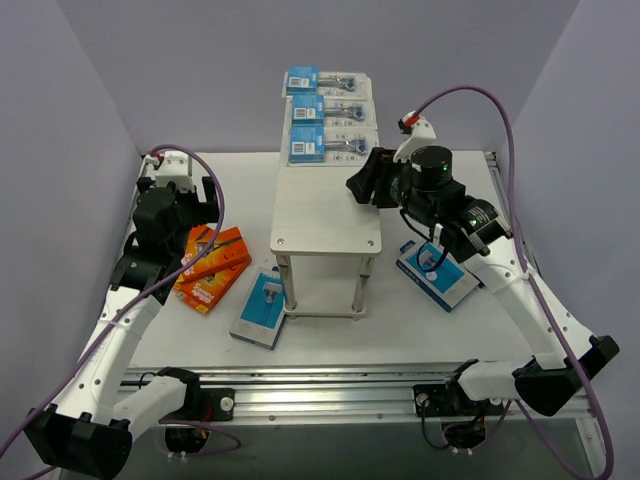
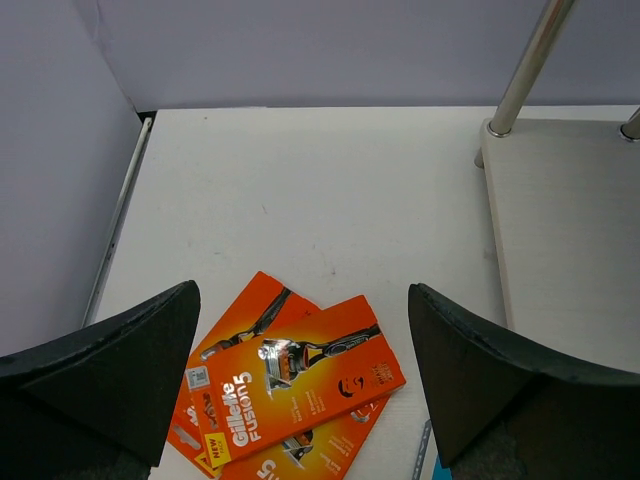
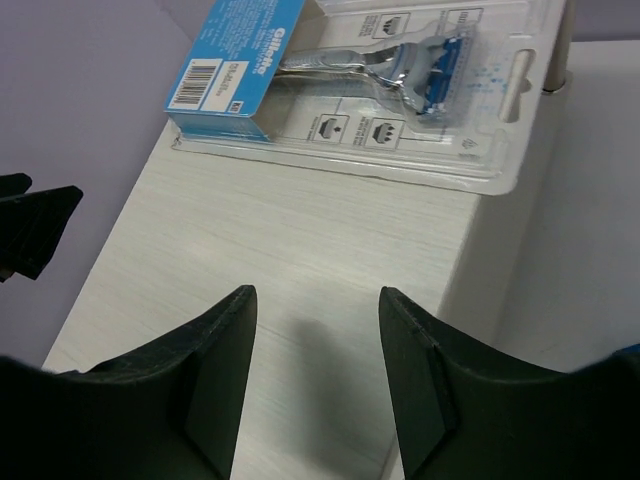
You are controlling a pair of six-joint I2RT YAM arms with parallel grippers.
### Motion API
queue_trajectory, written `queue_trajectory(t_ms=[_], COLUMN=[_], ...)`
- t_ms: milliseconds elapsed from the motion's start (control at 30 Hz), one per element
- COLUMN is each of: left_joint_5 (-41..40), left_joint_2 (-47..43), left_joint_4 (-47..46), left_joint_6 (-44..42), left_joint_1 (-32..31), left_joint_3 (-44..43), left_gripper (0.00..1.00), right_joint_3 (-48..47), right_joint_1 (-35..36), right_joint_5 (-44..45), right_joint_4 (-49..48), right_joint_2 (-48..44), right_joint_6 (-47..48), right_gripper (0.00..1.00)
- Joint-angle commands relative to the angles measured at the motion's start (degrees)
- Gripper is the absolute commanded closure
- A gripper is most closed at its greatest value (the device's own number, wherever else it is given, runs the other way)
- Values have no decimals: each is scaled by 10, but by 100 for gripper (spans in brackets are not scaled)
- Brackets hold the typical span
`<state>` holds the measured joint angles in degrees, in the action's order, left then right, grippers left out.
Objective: Place and organize the shaving razors onto the shelf
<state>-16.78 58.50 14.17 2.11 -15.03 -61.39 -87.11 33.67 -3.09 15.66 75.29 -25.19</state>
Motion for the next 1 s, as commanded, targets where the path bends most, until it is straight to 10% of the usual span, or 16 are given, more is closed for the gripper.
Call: queue_trajectory(t_ms=[0,333,667,967], left_joint_5=[-22,-34,-15,-18], left_joint_2=[-19,-19,-31,-27], left_joint_4=[-45,-55,-52,-45], left_joint_6=[-13,-19,-13,-20], left_joint_1=[-2,-2,-2,-3], left_joint_3=[7,17,13,9], left_gripper=[6,6,6,6], right_joint_3=[10,27,142,221], right_joint_1=[-18,-74,-306,-349], right_joint_5=[31,107,-52,-98], right_joint_4=[31,56,-20,-74], right_joint_2=[-42,-67,-55,-34], right_joint_6=[-7,-67,-108,-102], right_gripper=[52,48,43,41])
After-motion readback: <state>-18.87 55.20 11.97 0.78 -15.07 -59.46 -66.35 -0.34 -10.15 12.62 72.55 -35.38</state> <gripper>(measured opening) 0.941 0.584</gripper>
